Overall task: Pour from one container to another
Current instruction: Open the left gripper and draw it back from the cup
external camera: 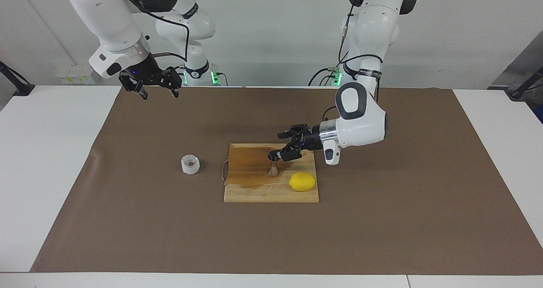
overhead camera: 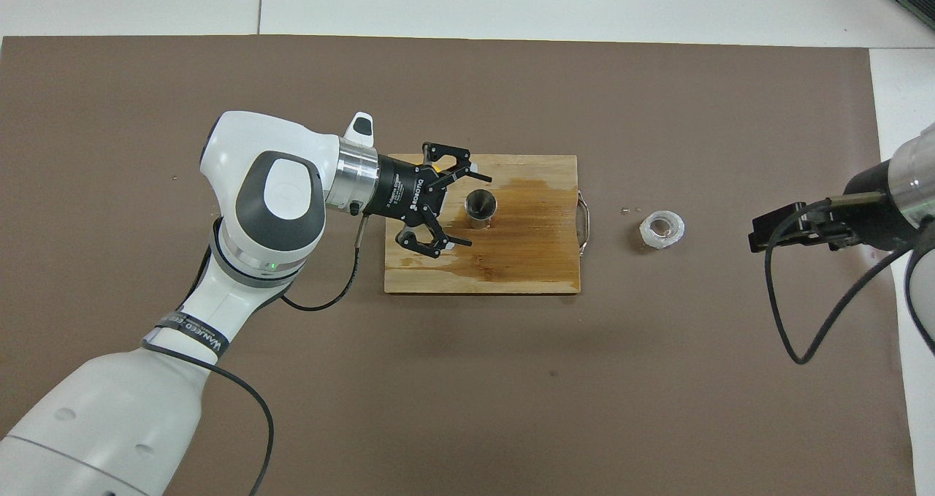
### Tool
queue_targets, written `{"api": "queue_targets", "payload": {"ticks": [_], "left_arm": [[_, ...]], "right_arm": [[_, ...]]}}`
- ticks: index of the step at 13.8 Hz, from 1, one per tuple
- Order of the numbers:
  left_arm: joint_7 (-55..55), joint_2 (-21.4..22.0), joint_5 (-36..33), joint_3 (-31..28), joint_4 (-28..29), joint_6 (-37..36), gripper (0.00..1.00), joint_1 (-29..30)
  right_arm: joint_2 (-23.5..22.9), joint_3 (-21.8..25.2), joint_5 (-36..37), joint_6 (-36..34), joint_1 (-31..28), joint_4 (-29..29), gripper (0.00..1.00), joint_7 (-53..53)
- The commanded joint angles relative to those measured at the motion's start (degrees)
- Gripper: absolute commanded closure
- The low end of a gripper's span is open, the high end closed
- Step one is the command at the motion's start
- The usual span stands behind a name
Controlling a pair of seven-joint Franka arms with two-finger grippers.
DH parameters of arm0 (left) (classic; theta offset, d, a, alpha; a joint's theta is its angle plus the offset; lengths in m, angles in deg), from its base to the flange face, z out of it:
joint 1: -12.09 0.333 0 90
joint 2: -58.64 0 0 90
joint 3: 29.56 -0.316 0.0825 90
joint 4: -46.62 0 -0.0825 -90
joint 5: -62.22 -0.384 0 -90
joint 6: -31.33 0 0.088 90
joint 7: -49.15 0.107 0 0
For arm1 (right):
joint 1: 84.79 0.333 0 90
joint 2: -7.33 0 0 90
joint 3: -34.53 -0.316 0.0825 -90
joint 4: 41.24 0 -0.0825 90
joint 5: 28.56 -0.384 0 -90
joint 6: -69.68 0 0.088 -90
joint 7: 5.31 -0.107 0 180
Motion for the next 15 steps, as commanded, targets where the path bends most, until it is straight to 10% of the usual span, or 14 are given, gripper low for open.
{"api": "queue_targets", "payload": {"ticks": [1, 15], "left_arm": [[0.1, 5.1, -10.9, -0.3, 0.9, -1.9, 0.0, 0.1], [41.9, 17.9, -52.8, -0.7, 0.4, -19.5, 0.0, 11.8]], "right_arm": [[-0.1, -0.5, -1.2, -0.7, -0.9, 0.5, 0.0, -0.4], [-0.1, -0.5, -1.2, -0.7, -0.9, 0.5, 0.0, -0.4]]}}
